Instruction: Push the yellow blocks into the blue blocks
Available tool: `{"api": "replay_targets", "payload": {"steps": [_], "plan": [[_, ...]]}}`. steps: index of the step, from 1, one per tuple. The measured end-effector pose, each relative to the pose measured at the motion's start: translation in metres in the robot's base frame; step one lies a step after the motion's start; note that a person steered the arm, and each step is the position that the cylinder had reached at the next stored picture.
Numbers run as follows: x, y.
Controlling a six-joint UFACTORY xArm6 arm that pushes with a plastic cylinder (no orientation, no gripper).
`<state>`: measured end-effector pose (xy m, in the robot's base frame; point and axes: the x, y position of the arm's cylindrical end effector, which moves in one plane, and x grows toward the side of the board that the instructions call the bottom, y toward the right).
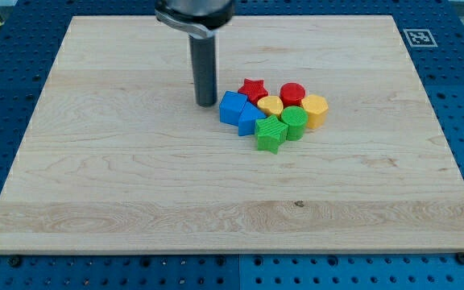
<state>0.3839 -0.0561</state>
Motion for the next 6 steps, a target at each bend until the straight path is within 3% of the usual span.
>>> {"api": "replay_targets", "payload": {"steps": [1, 3, 5, 6], "plan": [[-0.060, -0.005], [-0.098, 0.144], [-0.023, 0.331], [0.027, 0.362]]}}
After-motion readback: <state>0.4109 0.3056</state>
